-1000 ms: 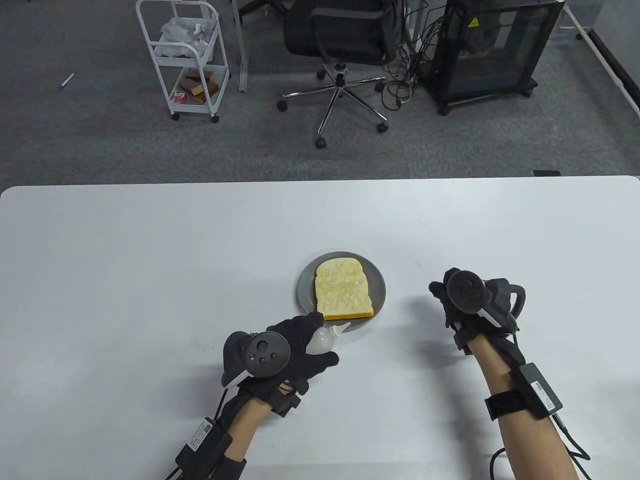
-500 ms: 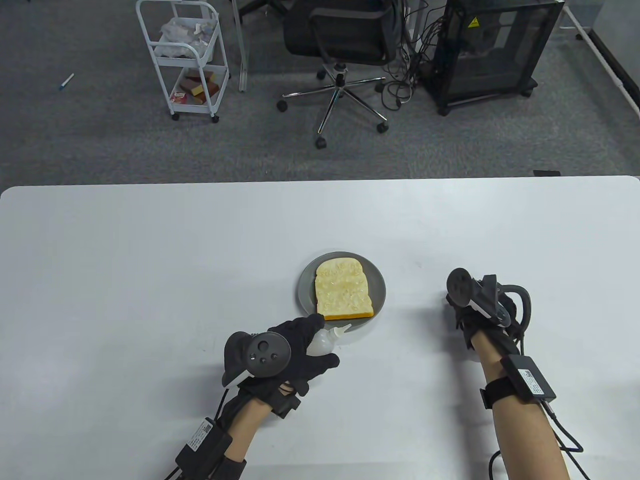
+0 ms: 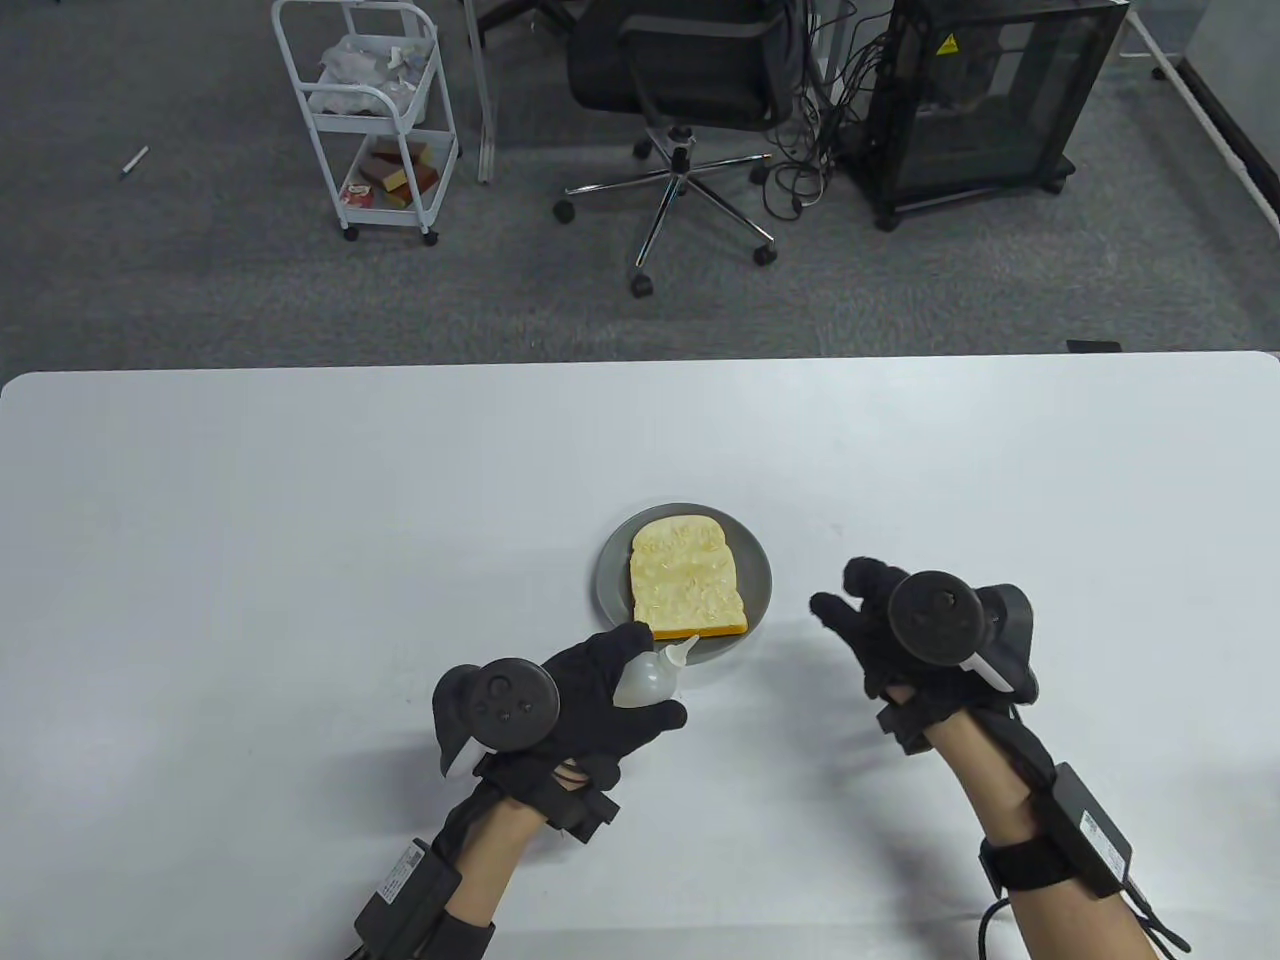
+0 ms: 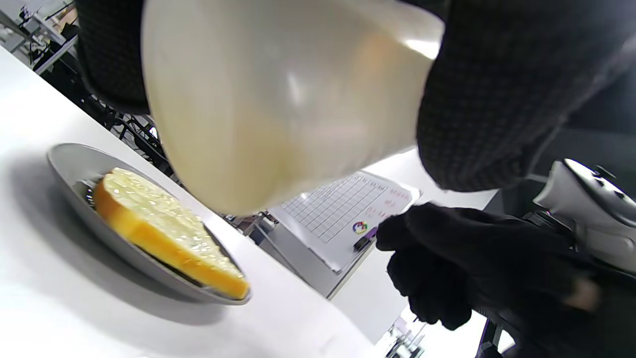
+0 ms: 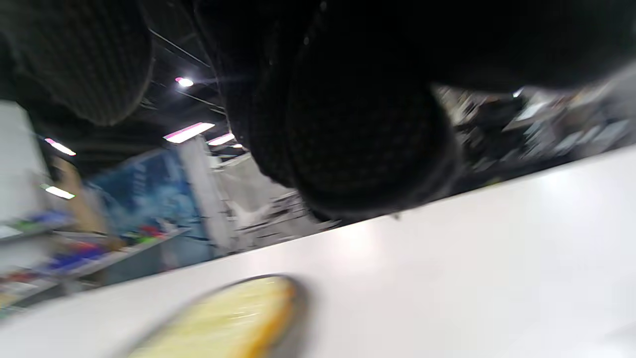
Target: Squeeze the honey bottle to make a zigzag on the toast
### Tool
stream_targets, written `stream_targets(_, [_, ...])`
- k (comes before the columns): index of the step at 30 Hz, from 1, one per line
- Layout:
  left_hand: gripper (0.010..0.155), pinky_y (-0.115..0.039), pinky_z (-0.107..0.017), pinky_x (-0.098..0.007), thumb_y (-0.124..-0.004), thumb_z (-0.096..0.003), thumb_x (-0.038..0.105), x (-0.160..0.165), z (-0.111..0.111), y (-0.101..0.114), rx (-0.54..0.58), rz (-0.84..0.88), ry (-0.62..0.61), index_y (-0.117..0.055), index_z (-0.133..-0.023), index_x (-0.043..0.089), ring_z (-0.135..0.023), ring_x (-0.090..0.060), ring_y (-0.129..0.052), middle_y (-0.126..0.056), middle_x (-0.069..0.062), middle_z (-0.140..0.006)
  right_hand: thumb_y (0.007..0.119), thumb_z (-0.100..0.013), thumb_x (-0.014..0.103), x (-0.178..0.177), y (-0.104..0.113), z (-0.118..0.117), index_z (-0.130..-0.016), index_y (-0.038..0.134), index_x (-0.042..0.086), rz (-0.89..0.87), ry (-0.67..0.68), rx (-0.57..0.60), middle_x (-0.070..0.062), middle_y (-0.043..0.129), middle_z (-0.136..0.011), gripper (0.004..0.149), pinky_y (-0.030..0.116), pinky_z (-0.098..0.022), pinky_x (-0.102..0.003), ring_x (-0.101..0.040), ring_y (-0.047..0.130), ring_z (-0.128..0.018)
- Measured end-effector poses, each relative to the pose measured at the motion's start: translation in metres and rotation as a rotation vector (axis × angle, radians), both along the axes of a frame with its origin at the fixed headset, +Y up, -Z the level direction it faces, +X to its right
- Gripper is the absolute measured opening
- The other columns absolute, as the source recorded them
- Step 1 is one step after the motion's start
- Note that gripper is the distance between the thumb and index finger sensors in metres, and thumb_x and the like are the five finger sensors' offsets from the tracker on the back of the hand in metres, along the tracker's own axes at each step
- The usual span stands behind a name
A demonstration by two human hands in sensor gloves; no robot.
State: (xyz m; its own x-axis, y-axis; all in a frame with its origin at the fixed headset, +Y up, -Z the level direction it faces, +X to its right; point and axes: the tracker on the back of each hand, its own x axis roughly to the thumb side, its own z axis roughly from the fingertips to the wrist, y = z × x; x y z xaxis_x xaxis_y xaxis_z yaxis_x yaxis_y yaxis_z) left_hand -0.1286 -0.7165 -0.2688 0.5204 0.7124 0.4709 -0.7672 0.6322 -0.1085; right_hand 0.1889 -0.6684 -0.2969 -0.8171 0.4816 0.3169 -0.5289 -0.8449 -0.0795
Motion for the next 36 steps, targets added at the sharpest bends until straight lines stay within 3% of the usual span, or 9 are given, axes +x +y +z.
stream_targets(4, [0.08,-0.083,-0.058,-0.053,-0.103,-0.0404,0.059,-0.001,0.002,0.001,-0.032,0.088,-0.012,-0.068,-0.097,0.015,-0.071,-0.033,-0.103,-0.088,-0.013,-0.09,0.086,-0.044,0.058,-0.035,-0.004,0.017,-0.091,0.081,0.003,-0.265,0.17,-0.116,-0.014,0.1,-0.065,0.072,0.091,-0.019,-0.035,-0.028,0.106,-0.037])
stream_targets(6, [0.08,-0.083,-0.058,-0.053,-0.103,-0.0404,0.059,0.0,0.004,0.002,-0.039,0.116,-0.031,-0.068,-0.097,0.015,-0.071,-0.033,-0.103,-0.088,-0.013,-0.09,0.086,-0.043,0.061,-0.047,-0.007,0.021,-0.095,0.077,0.003,-0.309,0.212,-0.143,-0.014,0.097,-0.07,0.077,0.09,-0.024,-0.036,-0.029,0.103,-0.043])
stream_targets(12, [0.08,-0.083,-0.058,-0.053,-0.104,-0.04,0.059,0.012,0.008,0.002,-0.05,0.135,-0.078,-0.068,-0.097,0.015,-0.071,-0.033,-0.103,-0.088,-0.013,-0.089,0.09,-0.042,0.058,-0.065,-0.015,0.027,-0.095,0.076,0.004,-0.44,0.23,-0.132,-0.012,0.095,-0.07,0.077,0.089,-0.027,-0.037,-0.027,0.1,-0.043])
stream_targets(20, [0.08,-0.083,-0.058,-0.053,-0.101,-0.0413,0.062,0.021,0.012,0.0,-0.057,0.15,-0.132,-0.067,-0.098,0.016,-0.07,-0.031,-0.103,-0.088,-0.011,-0.089,0.095,-0.042,0.05,-0.063,-0.006,0.037,-0.079,0.091,0.004,-0.45,0.245,0.033,-0.006,0.104,-0.048,0.06,0.091,-0.014,-0.031,-0.018,0.104,-0.023])
stream_targets(26, [0.084,-0.082,-0.056,-0.057,-0.095,-0.0441,0.066,0.023,0.006,-0.012,-0.227,0.243,-0.251,-0.063,-0.099,0.011,-0.072,-0.038,-0.102,-0.086,-0.02,-0.092,0.095,-0.041,0.048,-0.048,0.006,0.045,-0.078,0.091,0.001,-0.527,0.209,0.065,-0.007,0.103,-0.047,0.06,0.091,-0.013,-0.031,-0.017,0.104,-0.022])
stream_targets(36, [0.081,-0.086,-0.048,-0.05,-0.092,-0.0442,0.067,0.018,0.004,-0.012,-0.227,0.572,-0.287,-0.065,-0.098,0.013,-0.057,-0.028,-0.107,-0.092,-0.016,-0.082,0.096,-0.041,0.048,-0.028,-0.01,0.045,-0.078,0.091,0.0,-0.868,0.165,-0.075,-0.006,0.104,-0.047,0.06,0.091,-0.012,-0.03,-0.016,0.104,-0.021])
